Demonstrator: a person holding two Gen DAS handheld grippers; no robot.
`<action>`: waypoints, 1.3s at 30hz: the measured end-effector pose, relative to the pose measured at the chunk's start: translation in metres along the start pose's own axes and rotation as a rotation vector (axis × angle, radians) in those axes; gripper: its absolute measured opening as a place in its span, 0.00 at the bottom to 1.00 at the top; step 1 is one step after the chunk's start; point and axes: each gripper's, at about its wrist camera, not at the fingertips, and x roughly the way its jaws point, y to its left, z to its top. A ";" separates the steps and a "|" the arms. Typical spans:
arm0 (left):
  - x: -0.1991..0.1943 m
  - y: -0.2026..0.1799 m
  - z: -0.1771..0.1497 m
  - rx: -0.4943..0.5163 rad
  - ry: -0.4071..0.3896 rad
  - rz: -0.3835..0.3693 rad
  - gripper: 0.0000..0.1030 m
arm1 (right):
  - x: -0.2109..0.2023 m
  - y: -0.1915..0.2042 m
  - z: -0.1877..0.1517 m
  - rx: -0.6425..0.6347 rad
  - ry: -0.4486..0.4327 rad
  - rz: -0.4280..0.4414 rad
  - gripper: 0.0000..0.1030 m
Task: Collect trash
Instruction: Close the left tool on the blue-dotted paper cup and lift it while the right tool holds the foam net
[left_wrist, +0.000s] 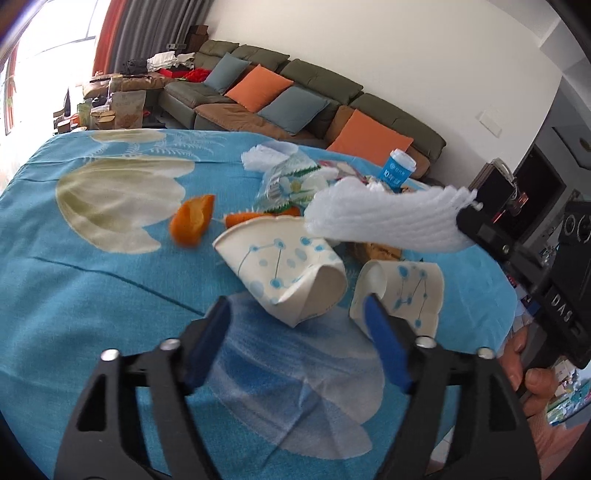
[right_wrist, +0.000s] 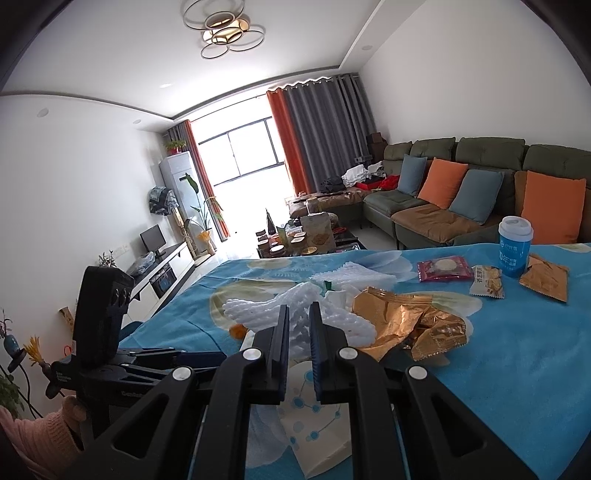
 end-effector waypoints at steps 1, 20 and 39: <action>0.000 0.003 0.003 -0.014 -0.001 -0.011 0.80 | 0.000 -0.001 0.000 0.002 -0.001 0.002 0.09; 0.028 0.030 0.009 -0.202 0.113 -0.192 0.43 | 0.002 -0.003 0.004 0.013 -0.009 0.034 0.09; -0.131 0.088 -0.043 -0.187 -0.099 0.096 0.43 | 0.064 0.113 0.018 -0.107 0.074 0.321 0.09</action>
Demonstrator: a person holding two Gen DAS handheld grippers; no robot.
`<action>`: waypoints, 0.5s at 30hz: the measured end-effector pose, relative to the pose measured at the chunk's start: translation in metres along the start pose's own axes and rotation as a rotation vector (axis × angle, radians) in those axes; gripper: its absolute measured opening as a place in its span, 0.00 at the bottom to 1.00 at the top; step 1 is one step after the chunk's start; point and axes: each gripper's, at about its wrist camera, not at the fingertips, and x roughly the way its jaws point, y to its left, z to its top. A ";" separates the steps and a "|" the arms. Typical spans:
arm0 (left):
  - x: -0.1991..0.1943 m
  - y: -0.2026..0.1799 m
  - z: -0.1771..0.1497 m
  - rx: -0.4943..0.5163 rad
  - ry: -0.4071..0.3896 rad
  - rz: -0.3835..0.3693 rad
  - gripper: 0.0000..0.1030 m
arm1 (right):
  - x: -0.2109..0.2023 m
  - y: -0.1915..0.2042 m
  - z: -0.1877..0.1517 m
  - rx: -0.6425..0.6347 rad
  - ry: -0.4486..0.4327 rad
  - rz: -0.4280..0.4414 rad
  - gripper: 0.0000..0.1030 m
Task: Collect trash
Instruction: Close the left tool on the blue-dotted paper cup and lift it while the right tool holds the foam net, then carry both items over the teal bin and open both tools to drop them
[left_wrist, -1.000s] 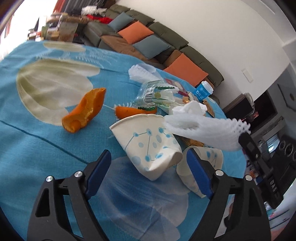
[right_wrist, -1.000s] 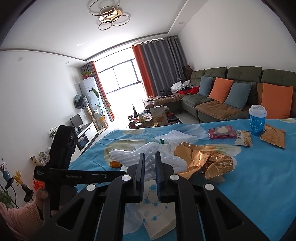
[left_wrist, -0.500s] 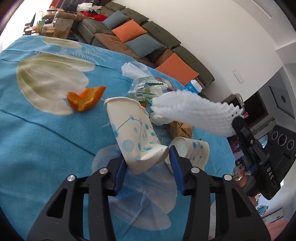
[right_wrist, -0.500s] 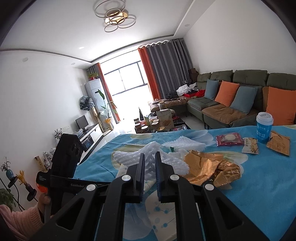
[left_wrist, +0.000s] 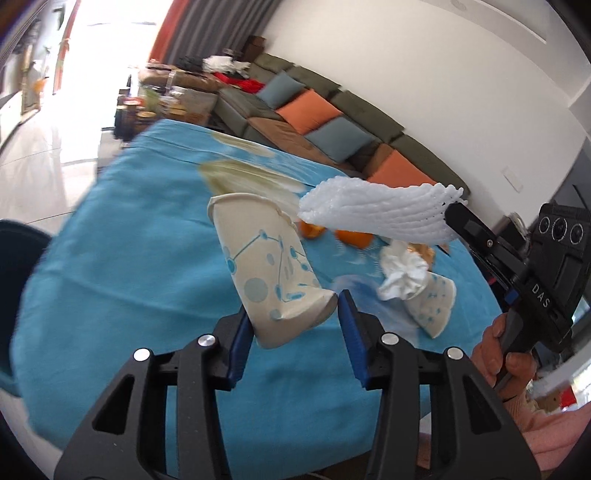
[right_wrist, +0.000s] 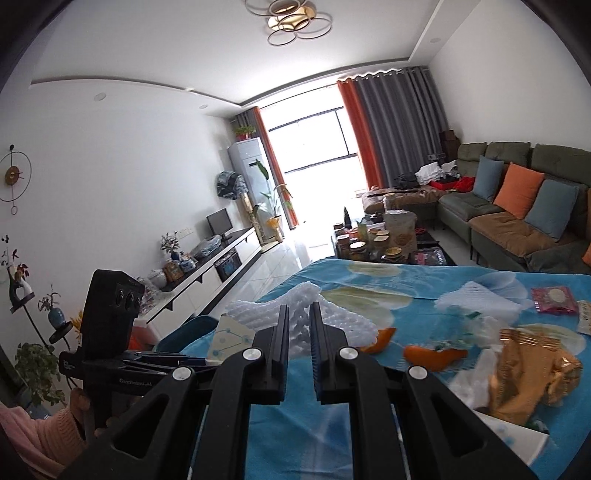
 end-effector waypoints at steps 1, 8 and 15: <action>-0.010 0.010 -0.001 -0.015 -0.013 0.021 0.43 | 0.009 0.006 0.002 -0.005 0.012 0.018 0.09; -0.066 0.082 -0.002 -0.133 -0.112 0.173 0.42 | 0.082 0.060 0.017 -0.061 0.083 0.153 0.09; -0.098 0.145 -0.002 -0.229 -0.155 0.286 0.43 | 0.156 0.105 0.022 -0.093 0.176 0.235 0.09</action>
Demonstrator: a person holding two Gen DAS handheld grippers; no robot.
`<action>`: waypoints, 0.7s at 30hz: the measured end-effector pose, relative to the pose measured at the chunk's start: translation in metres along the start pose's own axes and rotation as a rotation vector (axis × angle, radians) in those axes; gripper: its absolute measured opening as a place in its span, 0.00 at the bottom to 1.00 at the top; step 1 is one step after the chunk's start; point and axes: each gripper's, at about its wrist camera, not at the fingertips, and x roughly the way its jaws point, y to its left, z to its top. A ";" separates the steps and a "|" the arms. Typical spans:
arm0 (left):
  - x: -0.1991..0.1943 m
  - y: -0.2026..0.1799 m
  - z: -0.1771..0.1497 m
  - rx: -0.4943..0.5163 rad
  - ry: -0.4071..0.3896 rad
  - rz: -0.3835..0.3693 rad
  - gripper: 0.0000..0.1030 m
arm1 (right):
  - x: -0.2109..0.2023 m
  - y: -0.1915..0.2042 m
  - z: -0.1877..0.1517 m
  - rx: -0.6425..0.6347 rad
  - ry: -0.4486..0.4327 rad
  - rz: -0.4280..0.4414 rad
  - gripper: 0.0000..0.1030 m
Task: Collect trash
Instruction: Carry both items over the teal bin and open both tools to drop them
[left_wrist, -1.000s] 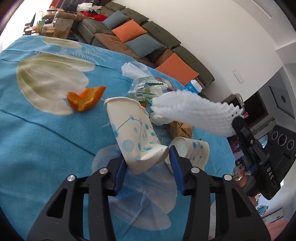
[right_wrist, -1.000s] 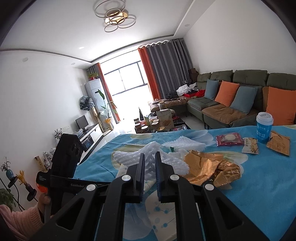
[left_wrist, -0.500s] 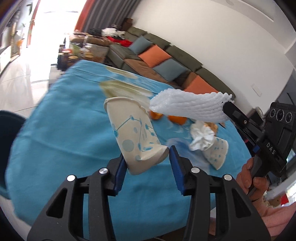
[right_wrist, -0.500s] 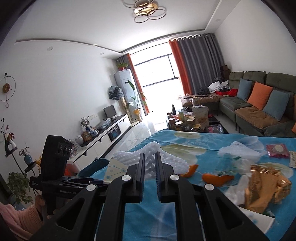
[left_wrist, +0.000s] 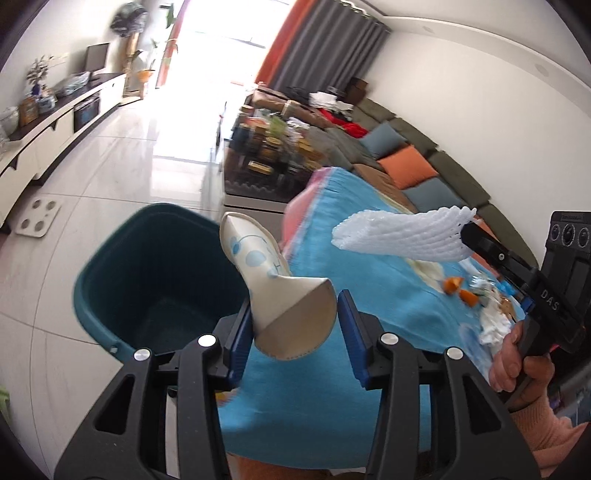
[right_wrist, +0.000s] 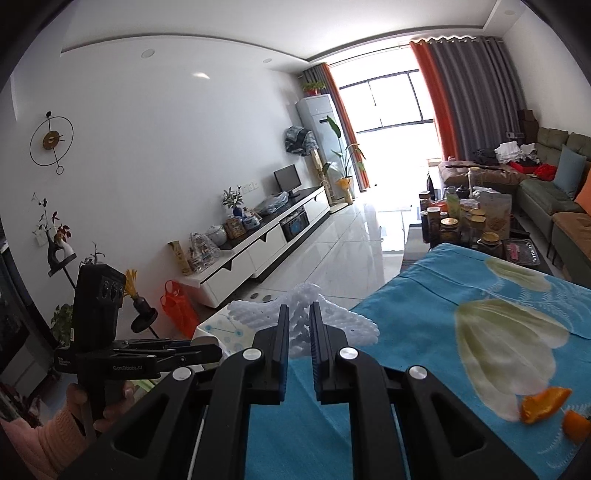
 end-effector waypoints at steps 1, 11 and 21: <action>0.002 0.011 0.002 -0.022 0.003 0.004 0.39 | 0.011 0.003 0.002 -0.003 0.016 0.006 0.09; 0.025 0.084 0.003 -0.166 0.028 0.091 0.42 | 0.102 0.021 0.000 -0.044 0.178 0.009 0.12; 0.015 0.087 -0.002 -0.194 -0.039 0.162 0.58 | 0.159 0.035 -0.013 -0.047 0.328 -0.008 0.29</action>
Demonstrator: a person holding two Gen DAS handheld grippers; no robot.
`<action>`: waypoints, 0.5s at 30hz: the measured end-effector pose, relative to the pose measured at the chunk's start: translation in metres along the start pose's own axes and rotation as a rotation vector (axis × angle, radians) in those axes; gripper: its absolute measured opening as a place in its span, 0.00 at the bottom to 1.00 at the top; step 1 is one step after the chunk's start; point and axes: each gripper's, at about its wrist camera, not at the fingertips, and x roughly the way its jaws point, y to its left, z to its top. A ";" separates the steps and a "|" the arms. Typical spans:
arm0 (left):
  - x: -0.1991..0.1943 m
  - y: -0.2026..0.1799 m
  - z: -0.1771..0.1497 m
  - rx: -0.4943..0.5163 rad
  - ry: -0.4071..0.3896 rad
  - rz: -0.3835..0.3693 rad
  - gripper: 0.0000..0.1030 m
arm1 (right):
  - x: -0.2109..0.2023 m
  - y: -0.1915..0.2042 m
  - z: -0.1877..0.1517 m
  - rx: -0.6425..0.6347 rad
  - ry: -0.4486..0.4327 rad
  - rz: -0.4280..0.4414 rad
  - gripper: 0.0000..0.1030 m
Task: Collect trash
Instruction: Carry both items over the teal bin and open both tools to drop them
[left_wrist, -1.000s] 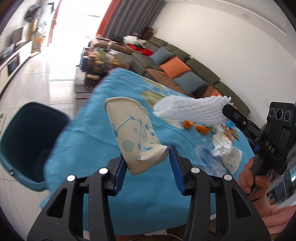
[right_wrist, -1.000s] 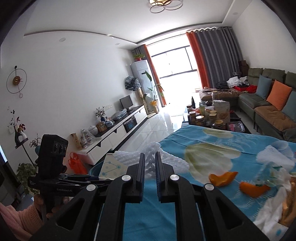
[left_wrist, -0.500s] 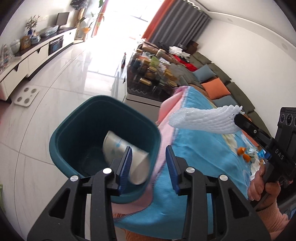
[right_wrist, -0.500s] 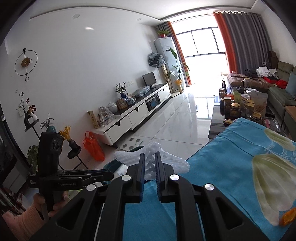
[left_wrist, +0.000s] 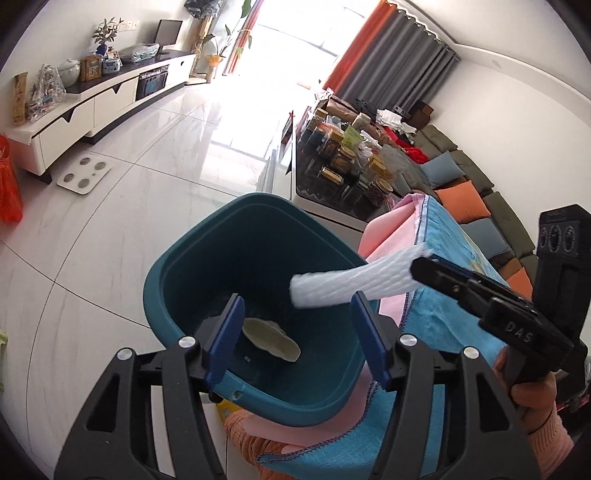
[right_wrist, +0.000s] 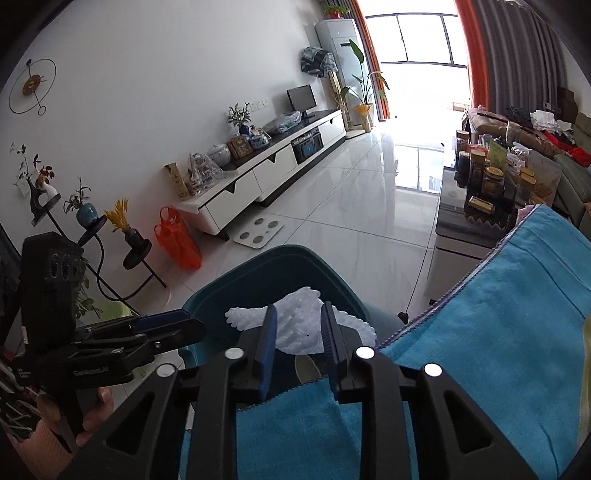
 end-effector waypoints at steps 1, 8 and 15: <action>-0.002 0.000 -0.001 0.003 -0.007 0.010 0.58 | 0.003 0.001 0.000 -0.002 0.009 0.001 0.30; -0.010 -0.012 0.000 0.021 -0.041 0.031 0.62 | -0.006 0.000 -0.004 -0.005 0.000 0.008 0.35; -0.029 -0.048 -0.014 0.126 -0.097 -0.004 0.75 | -0.059 -0.010 -0.026 -0.002 -0.078 0.006 0.42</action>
